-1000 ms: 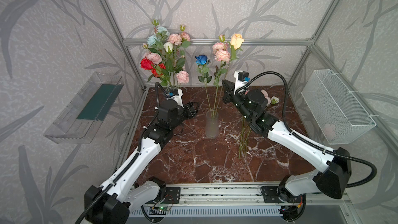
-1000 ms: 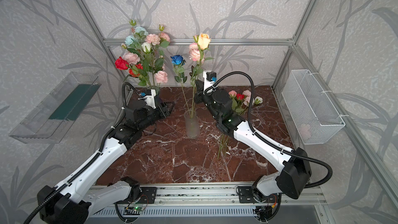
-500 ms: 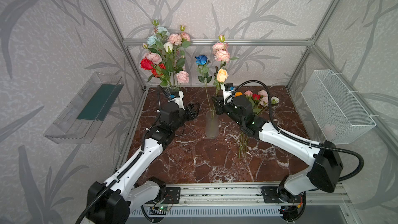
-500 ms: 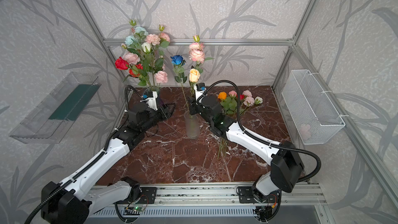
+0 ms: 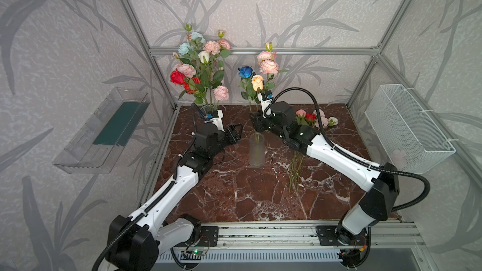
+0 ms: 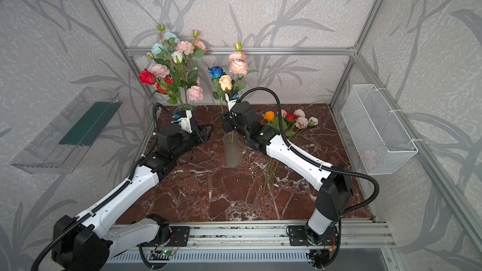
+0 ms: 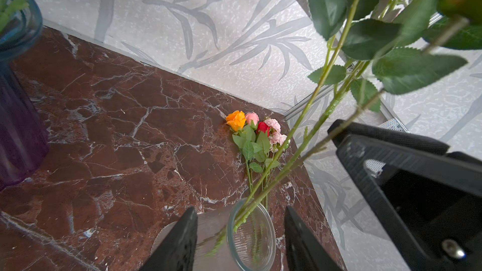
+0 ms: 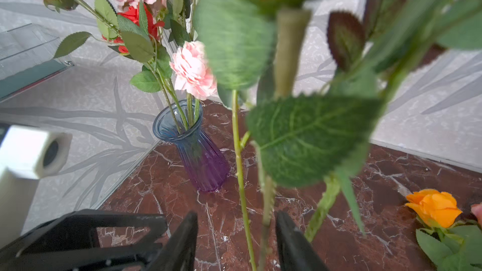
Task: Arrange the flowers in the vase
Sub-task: 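Open the right gripper and withdraw it back toward the rose pile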
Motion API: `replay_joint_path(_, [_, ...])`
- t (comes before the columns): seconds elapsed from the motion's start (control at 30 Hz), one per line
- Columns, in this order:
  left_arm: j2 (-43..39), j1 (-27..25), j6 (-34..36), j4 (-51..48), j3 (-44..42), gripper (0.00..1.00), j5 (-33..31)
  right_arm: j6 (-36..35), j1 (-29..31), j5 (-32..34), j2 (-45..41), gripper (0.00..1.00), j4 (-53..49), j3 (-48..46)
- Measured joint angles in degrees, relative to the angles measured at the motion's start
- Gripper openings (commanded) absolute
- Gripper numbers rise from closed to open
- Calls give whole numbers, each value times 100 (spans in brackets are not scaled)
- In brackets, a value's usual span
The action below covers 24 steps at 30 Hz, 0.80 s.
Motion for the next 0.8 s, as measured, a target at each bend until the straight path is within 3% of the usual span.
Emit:
replay_joint_path(0.17, [-31,0,20,0,-2,54,-44,-144,114,48,33,54,-610,286])
replay_joint_path(0.37, [-96,-2,59,2,-9,54,-66,-247,354,162,-389,56,-874,-160])
replay_joint_path(0.63, [-219,-2,199,-11,-11,55,-188,-341,463,501,-1926,57,-1021,-868])
replay_joint_path(0.8, [-551,0,258,24,-83,55,-319,-181,-203,570,-3008,47,-1025,-1930])
